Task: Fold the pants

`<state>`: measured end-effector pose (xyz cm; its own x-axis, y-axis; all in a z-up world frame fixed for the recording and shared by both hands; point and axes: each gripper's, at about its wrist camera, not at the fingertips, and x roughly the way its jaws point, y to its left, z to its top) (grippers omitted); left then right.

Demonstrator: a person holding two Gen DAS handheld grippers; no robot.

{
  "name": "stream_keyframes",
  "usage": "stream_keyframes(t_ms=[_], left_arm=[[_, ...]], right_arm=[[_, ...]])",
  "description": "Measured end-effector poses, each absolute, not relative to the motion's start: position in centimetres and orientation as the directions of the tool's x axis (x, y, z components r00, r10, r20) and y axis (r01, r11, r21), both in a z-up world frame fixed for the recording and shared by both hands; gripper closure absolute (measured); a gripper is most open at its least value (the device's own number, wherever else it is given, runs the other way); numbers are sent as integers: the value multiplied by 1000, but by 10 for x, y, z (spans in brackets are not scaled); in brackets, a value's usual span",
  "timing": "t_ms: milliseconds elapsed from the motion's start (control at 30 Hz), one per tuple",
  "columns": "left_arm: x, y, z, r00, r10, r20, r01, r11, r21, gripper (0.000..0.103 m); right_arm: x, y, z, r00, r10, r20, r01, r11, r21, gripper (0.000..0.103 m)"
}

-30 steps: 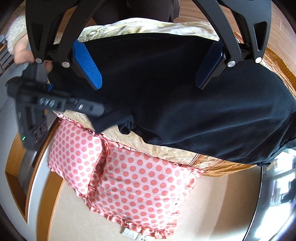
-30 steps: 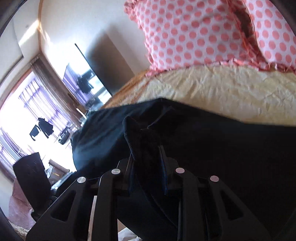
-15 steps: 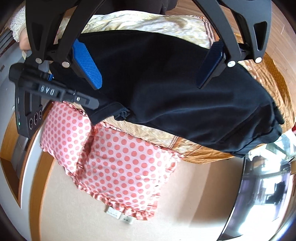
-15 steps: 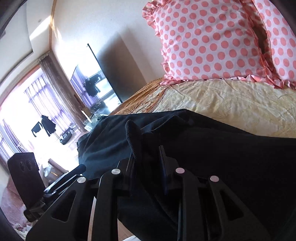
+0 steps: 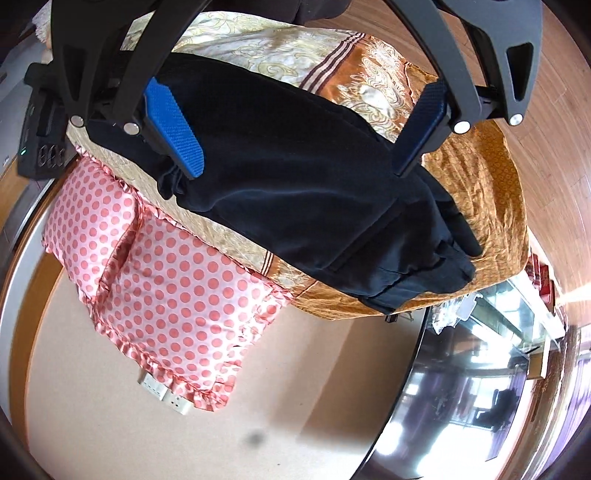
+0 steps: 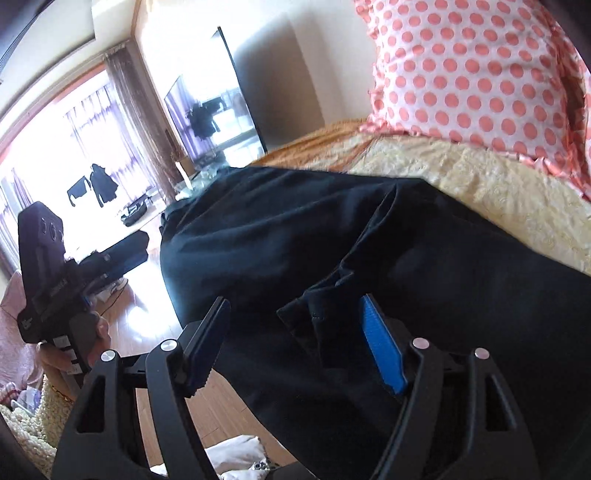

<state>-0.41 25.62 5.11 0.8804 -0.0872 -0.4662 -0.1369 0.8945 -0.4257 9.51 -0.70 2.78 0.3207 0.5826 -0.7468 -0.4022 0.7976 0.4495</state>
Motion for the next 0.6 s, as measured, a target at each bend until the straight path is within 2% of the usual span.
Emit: stream_keyframes(t_ms=[100,167,333,400,467,533,600], left_arm=[[-2,276,48,874,-118,-471,-152,855,-496,2],[2,290,45,873,-150,-465,-155,818,-554,2],[20,323,41,863,-272,-425,-127,698,-705,4],[25,332,39,851,-248,-464,-190,677,-711,10],[22,341,33,845,-266,-463,-207,637,-743,19],[18,349,29,847,-275,-455,-220,597,-771,21],[14,357,28,852,-226,-472,-269,585,-765,20]], right_arm=[[81,2,36,363,579,-731,-485,786,382,25],[78,-4,41,350,646,-679,-497,742,450,24],[85,-14,35,350,651,-674,-451,747,488,24],[86,-14,33,337,649,-682,-439,749,496,24],[89,-12,32,331,655,-679,-443,744,501,24],[91,-12,33,329,659,-677,-447,740,503,22],[86,-13,34,322,665,-674,-450,734,509,22]])
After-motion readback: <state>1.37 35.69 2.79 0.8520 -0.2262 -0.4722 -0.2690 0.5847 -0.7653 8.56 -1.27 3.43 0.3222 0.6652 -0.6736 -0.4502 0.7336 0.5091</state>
